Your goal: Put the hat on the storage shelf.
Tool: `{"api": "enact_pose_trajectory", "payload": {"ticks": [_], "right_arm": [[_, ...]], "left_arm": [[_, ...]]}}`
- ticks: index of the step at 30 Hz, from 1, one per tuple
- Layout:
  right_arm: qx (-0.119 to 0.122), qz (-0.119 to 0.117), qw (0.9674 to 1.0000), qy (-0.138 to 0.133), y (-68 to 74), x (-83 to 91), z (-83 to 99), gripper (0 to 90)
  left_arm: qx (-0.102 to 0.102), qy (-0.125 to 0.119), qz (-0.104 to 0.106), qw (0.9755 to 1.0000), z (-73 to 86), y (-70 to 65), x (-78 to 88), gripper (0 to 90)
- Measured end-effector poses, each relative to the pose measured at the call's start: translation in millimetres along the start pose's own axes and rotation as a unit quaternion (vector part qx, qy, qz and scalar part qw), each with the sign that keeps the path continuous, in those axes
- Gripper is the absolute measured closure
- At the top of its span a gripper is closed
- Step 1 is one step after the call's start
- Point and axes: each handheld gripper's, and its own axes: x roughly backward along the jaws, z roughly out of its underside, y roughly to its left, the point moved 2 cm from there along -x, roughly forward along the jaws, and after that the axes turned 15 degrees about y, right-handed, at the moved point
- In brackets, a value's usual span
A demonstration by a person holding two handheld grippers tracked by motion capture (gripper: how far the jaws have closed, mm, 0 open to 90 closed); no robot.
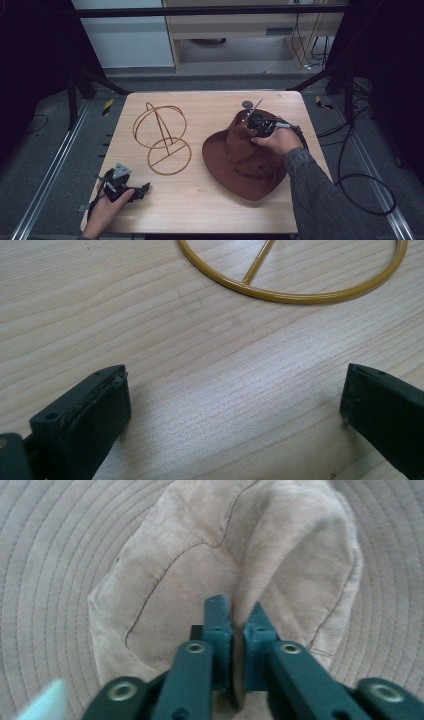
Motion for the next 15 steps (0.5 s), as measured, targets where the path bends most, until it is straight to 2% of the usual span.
{"api": "enact_pose_trajectory", "payload": {"ticks": [5,15], "right_arm": [[-0.011,-0.003,0.9999,-0.013,-1.8,5.7,1.5,89.0],[-0.028,-0.005,0.9986,-0.044,0.1,29.9,9.3,89.4]], "left_arm": [[0.001,-0.001,0.000,1.0000,-0.1,-0.2,-0.2,0.0],[0.000,-0.001,0.001,1.0000,-0.3,0.0,-0.3,0.0]]}}
